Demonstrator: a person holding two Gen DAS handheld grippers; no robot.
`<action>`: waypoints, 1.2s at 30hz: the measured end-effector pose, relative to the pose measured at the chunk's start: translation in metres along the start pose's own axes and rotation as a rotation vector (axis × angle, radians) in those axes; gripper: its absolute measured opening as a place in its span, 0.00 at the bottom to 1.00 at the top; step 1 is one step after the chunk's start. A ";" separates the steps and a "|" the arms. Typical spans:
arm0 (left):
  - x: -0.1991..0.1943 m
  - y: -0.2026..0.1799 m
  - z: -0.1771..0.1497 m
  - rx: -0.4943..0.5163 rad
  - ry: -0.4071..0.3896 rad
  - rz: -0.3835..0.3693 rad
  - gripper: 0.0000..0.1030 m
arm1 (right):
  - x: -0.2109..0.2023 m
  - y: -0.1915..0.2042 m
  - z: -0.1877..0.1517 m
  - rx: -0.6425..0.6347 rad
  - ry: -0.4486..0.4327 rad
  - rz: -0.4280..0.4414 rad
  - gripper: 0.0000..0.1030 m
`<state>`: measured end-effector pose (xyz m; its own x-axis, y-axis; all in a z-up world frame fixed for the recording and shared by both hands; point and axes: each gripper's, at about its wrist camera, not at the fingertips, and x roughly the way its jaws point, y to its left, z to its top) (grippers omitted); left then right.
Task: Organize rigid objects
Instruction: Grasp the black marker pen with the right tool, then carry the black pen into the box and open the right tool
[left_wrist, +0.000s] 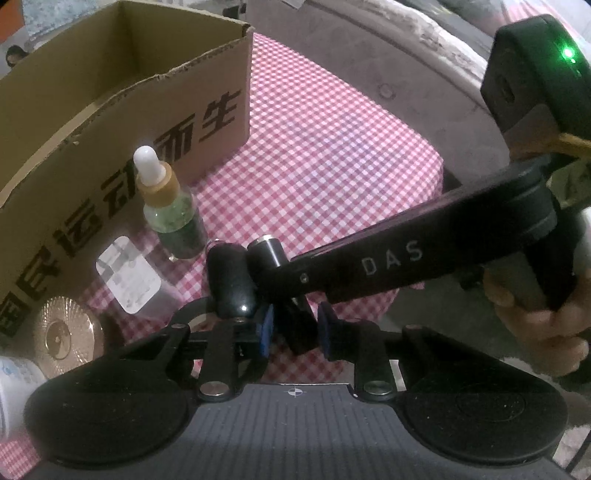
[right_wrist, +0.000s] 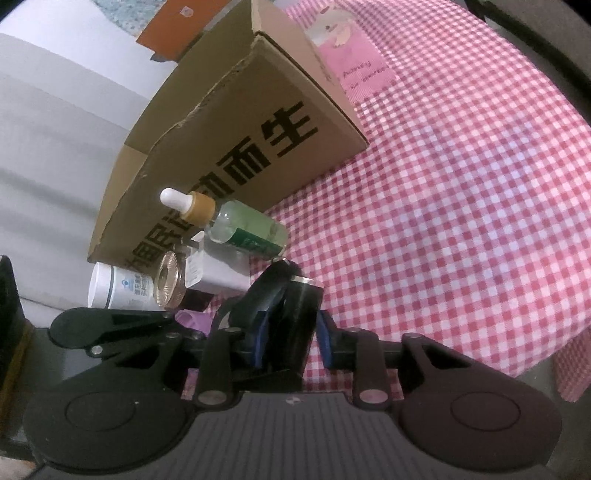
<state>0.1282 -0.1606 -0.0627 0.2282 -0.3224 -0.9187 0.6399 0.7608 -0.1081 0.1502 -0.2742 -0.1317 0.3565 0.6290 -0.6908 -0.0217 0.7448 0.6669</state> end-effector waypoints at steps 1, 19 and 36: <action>0.000 0.000 -0.001 -0.008 -0.008 0.004 0.23 | 0.004 0.000 0.000 -0.003 -0.006 -0.002 0.25; -0.015 -0.009 -0.014 -0.005 -0.105 0.055 0.12 | -0.028 -0.008 -0.018 0.046 -0.069 -0.006 0.07; 0.006 0.004 -0.003 -0.083 -0.060 0.020 0.28 | -0.006 0.000 -0.003 0.009 -0.051 -0.028 0.28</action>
<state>0.1299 -0.1580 -0.0701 0.2859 -0.3378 -0.8967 0.5725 0.8106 -0.1228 0.1452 -0.2773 -0.1280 0.4036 0.5961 -0.6941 -0.0032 0.7596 0.6504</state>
